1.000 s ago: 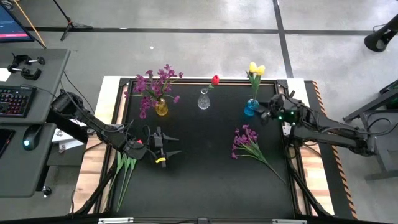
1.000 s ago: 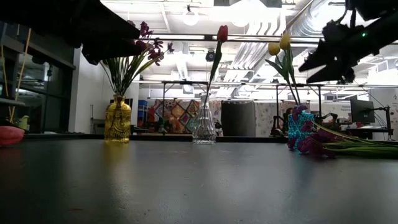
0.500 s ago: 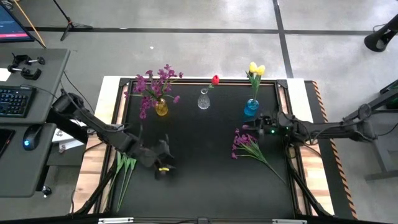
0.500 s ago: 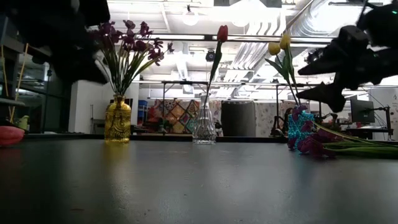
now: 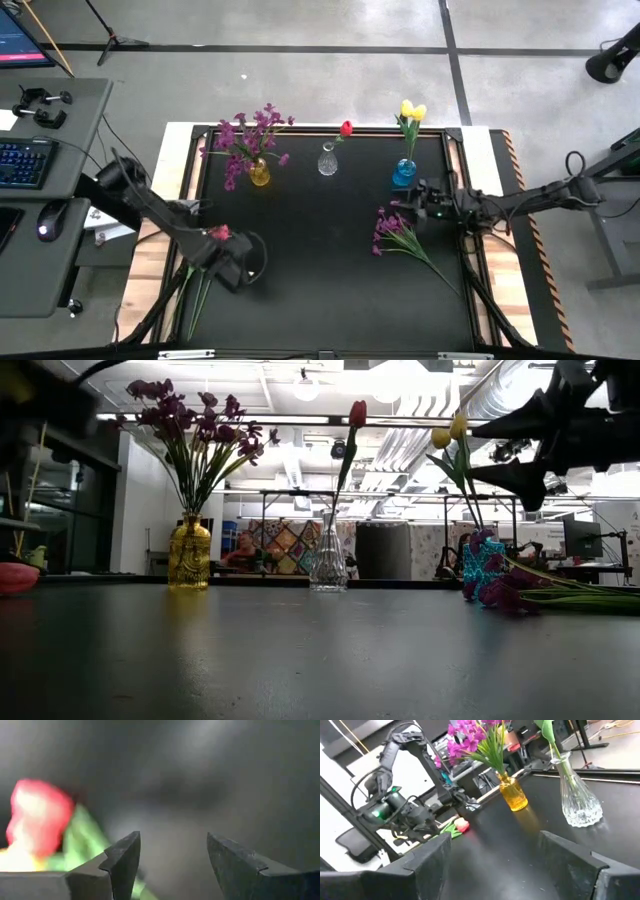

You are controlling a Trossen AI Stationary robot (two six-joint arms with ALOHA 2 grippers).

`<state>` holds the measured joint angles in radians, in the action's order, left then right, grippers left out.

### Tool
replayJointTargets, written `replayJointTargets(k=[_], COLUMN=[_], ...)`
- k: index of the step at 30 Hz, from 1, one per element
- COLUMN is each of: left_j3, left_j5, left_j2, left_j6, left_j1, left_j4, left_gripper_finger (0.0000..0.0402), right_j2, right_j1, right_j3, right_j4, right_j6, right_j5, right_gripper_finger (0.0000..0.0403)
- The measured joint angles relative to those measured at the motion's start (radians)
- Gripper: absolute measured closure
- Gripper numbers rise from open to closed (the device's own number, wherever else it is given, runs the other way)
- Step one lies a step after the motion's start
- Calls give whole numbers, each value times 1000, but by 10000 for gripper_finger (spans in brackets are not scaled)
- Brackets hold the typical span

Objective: Sort flowers into vase by color
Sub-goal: Put the right red flower into the transparent flower vase

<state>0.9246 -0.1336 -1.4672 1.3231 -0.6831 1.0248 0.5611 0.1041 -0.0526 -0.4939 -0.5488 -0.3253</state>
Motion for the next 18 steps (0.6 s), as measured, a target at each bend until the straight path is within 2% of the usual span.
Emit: replayJointTargets(k=[3,8,14,18], left_j3=[-18,-39,-95,-123], left_j5=[60,82,157,206], left_j2=[-19,-24,-24,-24], left_j6=[134,284,403,457], left_j1=[-62,-130,-175,-200], left_j4=[47,57,52,42], left_gripper_finger=[187,187,187,187], right_j2=[60,226,496,617], right_j1=[14,32,54,61], right_j3=[-43,-164,-329,-406], right_j4=[8,6,8,8], right_j6=[32,96,196,243], right_j5=[-8,-9,-11,-10], right_gripper_finger=[116,116,116,116])
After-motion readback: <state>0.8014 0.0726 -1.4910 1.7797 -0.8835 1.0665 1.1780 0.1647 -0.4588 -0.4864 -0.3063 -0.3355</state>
